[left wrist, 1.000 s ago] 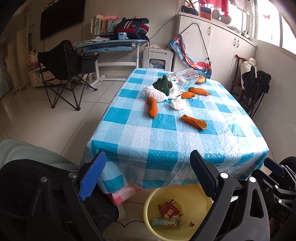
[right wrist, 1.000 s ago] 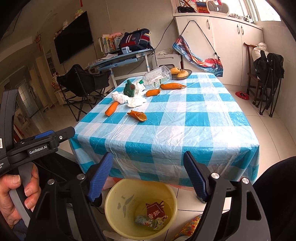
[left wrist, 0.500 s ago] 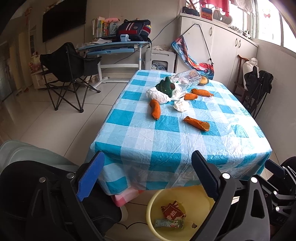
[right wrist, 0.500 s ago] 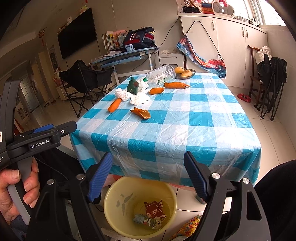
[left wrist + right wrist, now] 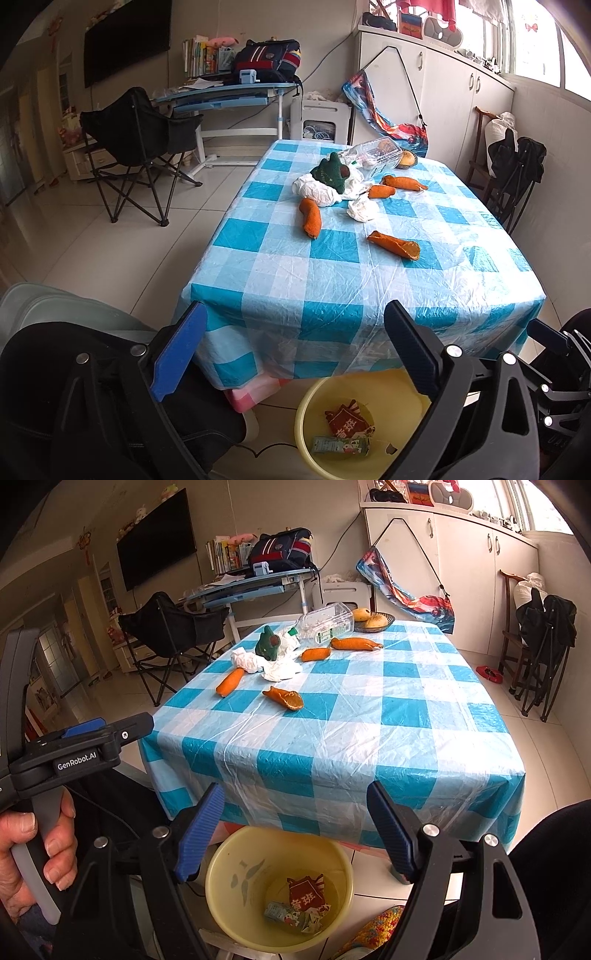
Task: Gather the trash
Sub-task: 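Move both tools back over the table toward the peels and tissues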
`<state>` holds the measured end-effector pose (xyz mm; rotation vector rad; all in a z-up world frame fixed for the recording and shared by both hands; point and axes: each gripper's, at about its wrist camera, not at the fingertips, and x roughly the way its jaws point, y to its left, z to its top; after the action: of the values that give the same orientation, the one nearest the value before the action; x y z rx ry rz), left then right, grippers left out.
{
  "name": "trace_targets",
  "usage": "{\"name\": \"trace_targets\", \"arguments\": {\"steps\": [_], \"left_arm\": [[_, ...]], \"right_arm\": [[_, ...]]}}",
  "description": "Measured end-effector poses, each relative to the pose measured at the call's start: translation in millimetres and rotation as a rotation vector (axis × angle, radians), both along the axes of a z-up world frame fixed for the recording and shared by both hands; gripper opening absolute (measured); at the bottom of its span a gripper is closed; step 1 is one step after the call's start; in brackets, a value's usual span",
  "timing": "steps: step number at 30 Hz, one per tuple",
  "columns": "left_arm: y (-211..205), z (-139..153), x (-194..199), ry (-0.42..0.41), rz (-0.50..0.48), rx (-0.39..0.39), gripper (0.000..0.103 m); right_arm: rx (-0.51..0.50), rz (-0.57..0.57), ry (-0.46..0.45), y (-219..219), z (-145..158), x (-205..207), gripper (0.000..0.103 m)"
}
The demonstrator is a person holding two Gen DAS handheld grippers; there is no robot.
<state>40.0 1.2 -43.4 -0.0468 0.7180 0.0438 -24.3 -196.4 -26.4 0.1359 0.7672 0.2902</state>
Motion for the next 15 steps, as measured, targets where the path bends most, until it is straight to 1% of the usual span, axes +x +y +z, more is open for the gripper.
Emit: {"name": "trace_targets", "arguments": {"steps": [15], "left_arm": [[3.1,0.3,-0.3,-0.001,0.003,0.000,0.094]], "right_arm": [[-0.007,0.008,0.009,1.6,-2.7,0.2,0.076]]}}
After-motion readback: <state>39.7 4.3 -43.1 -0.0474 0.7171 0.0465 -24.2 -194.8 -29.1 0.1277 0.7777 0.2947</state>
